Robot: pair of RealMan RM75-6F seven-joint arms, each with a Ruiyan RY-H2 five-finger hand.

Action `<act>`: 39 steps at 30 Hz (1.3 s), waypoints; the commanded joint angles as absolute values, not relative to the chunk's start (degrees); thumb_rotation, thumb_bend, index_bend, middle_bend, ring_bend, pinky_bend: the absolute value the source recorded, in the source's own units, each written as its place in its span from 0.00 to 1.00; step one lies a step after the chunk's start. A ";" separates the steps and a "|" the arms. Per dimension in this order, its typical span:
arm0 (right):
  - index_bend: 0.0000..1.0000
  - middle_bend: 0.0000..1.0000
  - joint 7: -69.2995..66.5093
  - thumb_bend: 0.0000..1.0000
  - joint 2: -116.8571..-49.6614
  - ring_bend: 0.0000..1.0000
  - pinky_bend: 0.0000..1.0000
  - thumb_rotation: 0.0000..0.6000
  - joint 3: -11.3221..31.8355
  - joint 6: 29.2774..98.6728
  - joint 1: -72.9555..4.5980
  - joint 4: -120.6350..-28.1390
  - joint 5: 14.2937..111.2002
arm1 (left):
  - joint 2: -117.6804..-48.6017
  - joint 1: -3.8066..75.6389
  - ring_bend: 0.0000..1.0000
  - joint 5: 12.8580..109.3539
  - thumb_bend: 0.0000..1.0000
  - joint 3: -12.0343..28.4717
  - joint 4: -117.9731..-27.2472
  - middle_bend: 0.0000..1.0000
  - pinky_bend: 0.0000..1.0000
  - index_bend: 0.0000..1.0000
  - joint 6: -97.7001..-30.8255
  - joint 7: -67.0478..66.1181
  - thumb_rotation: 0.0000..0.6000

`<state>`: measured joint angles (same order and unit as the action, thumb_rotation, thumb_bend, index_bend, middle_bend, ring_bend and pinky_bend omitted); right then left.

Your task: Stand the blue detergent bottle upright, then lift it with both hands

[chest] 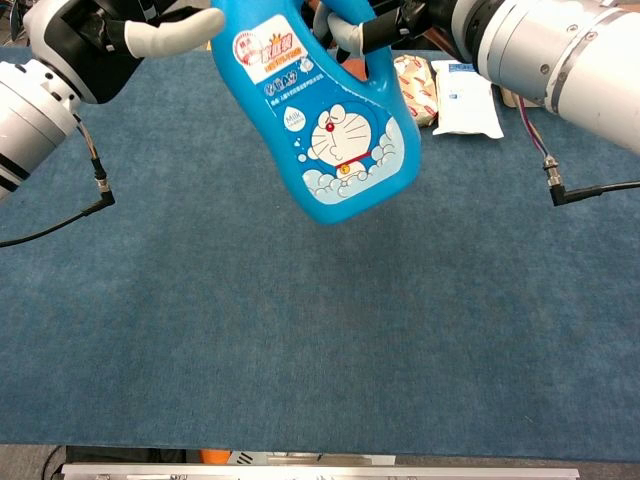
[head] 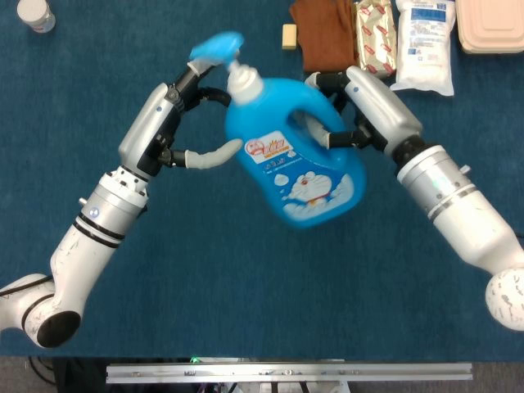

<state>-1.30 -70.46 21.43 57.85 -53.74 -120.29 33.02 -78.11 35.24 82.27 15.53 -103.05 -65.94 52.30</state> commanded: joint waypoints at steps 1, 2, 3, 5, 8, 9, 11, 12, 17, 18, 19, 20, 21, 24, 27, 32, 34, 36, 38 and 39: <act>0.60 0.53 -1.13 0.59 -70.41 0.48 0.60 1.00 21.25 57.74 -53.41 -120.11 33.71 | -77.51 35.29 0.03 82.32 0.25 15.42 -103.14 0.05 0.30 0.08 -65.51 52.88 1.00; 0.60 0.53 -1.14 0.59 -70.37 0.48 0.60 1.00 21.19 57.58 -53.29 -120.05 33.83 | -77.34 35.32 0.03 82.31 0.25 15.40 -103.10 0.04 0.30 0.07 -65.38 53.04 1.00; 0.60 0.53 -1.12 0.59 -70.37 0.48 0.60 1.00 21.13 57.46 -53.21 -119.99 33.93 | -77.18 35.37 0.03 82.31 0.25 15.36 -103.15 0.04 0.30 0.07 -65.19 53.25 1.00; 0.60 0.53 -1.18 0.59 -70.38 0.48 0.60 1.00 21.07 57.23 -53.05 -119.96 34.16 | -76.97 35.42 0.03 82.25 0.25 15.37 -103.18 0.03 0.30 0.06 -65.03 53.48 1.00; 0.60 0.53 -1.17 0.59 -70.33 0.48 0.60 1.00 20.90 57.37 -52.53 -120.01 35.30 | -76.73 35.51 0.02 82.21 0.25 15.38 -102.97 0.03 0.29 0.05 -64.94 53.26 1.00; 0.60 0.53 -1.26 0.59 -70.24 0.48 0.60 1.00 20.80 57.50 -52.20 -120.10 35.80 | -76.53 35.54 0.02 81.97 0.25 15.46 -102.91 0.02 0.29 0.04 -64.79 53.22 1.00; 0.60 0.53 -1.84 0.59 -69.84 0.48 0.60 1.00 20.69 57.45 -51.40 -120.43 36.81 | -76.10 35.51 0.01 81.46 0.25 15.58 -102.65 0.01 0.27 0.02 -64.60 52.98 1.00; 0.60 0.53 -2.16 0.59 -69.57 0.48 0.60 1.00 20.61 57.39 -50.97 -120.60 37.38 | -75.91 35.51 0.00 81.22 0.25 15.65 -102.55 0.01 0.26 0.01 -64.48 52.94 1.00; 0.60 0.53 -4.66 0.59 -68.07 0.48 0.60 1.00 20.18 57.27 -48.06 -121.44 41.77 | -74.77 35.38 0.00 80.35 0.25 15.95 -101.89 0.00 0.23 0.00 -64.09 52.56 1.00; 0.60 0.53 -5.29 0.59 -67.61 0.48 0.60 1.00 20.04 57.24 -47.29 -121.69 43.00 | -74.52 35.33 0.00 80.24 0.25 15.99 -101.62 0.00 0.23 0.00 -64.07 52.42 1.00; 0.60 0.53 -5.76 0.59 -67.25 0.48 0.60 1.00 19.96 57.27 -46.71 -121.86 43.90 | -74.21 35.31 0.00 80.29 0.25 15.85 -101.40 0.00 0.23 0.00 -63.84 52.27 1.00; 0.60 0.53 -6.17 0.59 -66.91 0.48 0.60 1.00 19.87 57.38 -46.14 -122.01 44.86 | -73.80 35.29 0.00 80.39 0.25 15.65 -101.17 0.00 0.22 0.00 -63.55 52.10 1.00; 0.60 0.53 -6.59 0.59 -66.37 0.48 0.60 1.00 19.60 57.43 -45.35 -122.17 46.18 | -73.28 35.23 0.00 80.58 0.25 15.38 -100.69 0.00 0.21 0.00 -63.32 51.54 1.00; 0.60 0.53 -8.12 0.59 -65.09 0.48 0.60 1.00 18.89 57.90 -43.09 -122.66 49.47 | -71.81 35.24 0.00 81.53 0.25 14.26 -98.74 0.00 0.20 0.00 -62.46 48.70 1.00; 0.60 0.53 -9.75 0.59 -64.24 0.48 0.60 1.00 18.17 58.59 -40.92 -122.54 52.69 | -70.60 35.08 0.00 82.55 0.25 12.93 -96.72 0.00 0.20 0.00 -62.00 45.32 1.00; 0.60 0.53 -12.25 0.59 -63.55 0.48 0.60 1.00 17.49 59.53 -38.27 -122.06 56.79 | -68.89 34.88 0.00 84.28 0.25 10.97 -94.01 0.00 0.20 0.00 -61.60 39.90 1.00; 0.60 0.53 -12.96 0.59 -63.10 0.48 0.60 1.00 17.11 59.87 -37.24 -122.03 58.19 | -68.03 34.71 0.00 84.69 0.25 10.21 -93.33 0.00 0.20 0.01 -61.39 37.78 1.00; 0.60 0.53 -13.58 0.59 -62.51 0.48 0.60 1.00 16.78 60.16 -36.28 -122.02 59.35 | -67.30 34.46 0.00 84.89 0.25 9.53 -92.75 0.00 0.20 0.04 -61.38 35.23 1.00; 0.60 0.53 -14.04 0.59 -62.16 0.48 0.60 1.00 16.61 60.24 -35.73 -122.02 60.08 | -67.24 34.31 0.00 84.81 0.25 9.31 -92.56 0.00 0.20 0.04 -61.59 33.65 1.00; 0.60 0.53 -14.33 0.59 -61.94 0.48 0.60 1.00 16.52 60.31 -35.39 -122.04 60.49 | -67.16 34.21 0.00 84.78 0.25 9.10 -92.59 0.00 0.20 0.05 -61.60 32.88 1.00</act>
<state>-14.04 -62.20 16.68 60.18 -35.70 -122.04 60.17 -67.62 34.48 84.61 9.71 -93.02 -61.57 34.27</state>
